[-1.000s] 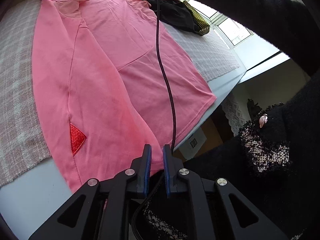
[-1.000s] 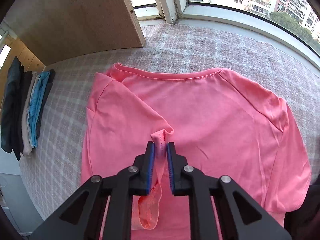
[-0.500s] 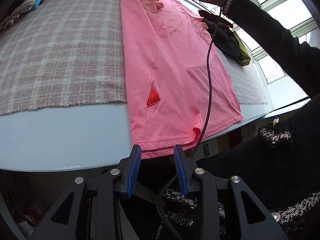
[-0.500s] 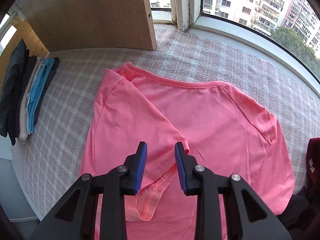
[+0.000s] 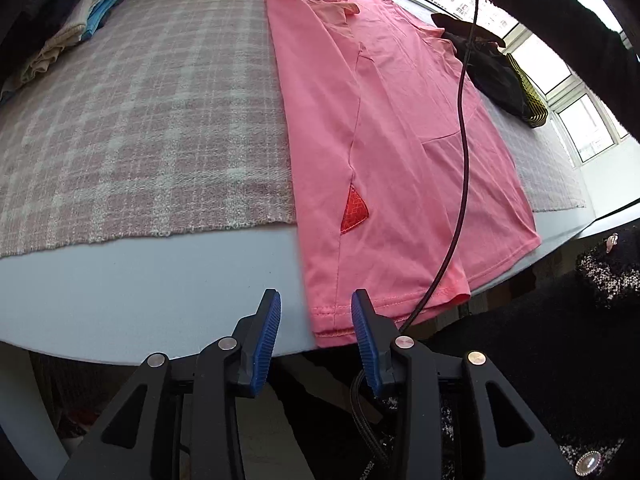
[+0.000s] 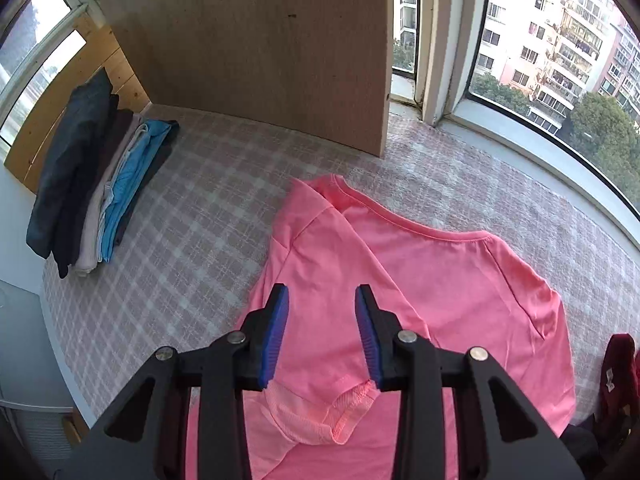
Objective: Fold clothes
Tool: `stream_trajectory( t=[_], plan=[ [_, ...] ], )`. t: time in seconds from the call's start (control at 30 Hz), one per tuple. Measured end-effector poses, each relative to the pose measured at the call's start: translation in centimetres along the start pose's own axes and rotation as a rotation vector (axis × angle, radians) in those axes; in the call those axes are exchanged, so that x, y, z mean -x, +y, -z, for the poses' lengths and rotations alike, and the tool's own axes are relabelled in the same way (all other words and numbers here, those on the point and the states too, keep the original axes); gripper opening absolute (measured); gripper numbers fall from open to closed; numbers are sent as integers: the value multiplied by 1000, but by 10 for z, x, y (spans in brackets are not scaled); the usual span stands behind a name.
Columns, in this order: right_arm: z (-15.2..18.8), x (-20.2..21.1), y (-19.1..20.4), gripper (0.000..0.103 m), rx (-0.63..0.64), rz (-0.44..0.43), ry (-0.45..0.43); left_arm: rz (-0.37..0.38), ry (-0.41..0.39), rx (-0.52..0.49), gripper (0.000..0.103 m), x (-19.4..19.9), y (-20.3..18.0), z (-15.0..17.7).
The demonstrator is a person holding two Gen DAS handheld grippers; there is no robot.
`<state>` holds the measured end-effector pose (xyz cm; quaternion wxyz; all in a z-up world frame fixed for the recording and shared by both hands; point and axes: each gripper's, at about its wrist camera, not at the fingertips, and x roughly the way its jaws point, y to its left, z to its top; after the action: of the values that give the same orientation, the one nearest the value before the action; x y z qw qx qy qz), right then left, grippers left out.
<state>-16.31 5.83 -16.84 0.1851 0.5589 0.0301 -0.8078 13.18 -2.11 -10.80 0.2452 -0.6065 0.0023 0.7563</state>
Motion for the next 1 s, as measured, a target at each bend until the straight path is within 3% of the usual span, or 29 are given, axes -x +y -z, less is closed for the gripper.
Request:
stream_trajectory(
  t=[0.3, 0.43, 0.6, 0.67, 0.7, 0.83, 1.0],
  plan=[
    [-53, -74, 19, 34, 59, 18, 93, 12, -4, 30, 35, -11, 1, -10],
    [-63, -90, 16, 42, 65, 14, 121, 39, 1, 32, 9, -11, 9, -7],
    [-65, -100, 11, 43, 72, -31, 146, 72, -18, 52, 2, -8, 10, -8],
    [-62, -101, 10, 27, 79, -72, 166, 73, -32, 53, 2, -5, 11, -9],
    [-61, -101, 10, 2, 88, -87, 180, 80, -40, 56, 2, -3, 13, -8],
    [-60, -88, 6, 3, 124, -75, 171, 105, -66, 99, 2, 2, 19, -5],
    [-61, -80, -15, 3, 81, -63, 139, 108, -51, 156, 2, -4, 29, 7]
  ],
)
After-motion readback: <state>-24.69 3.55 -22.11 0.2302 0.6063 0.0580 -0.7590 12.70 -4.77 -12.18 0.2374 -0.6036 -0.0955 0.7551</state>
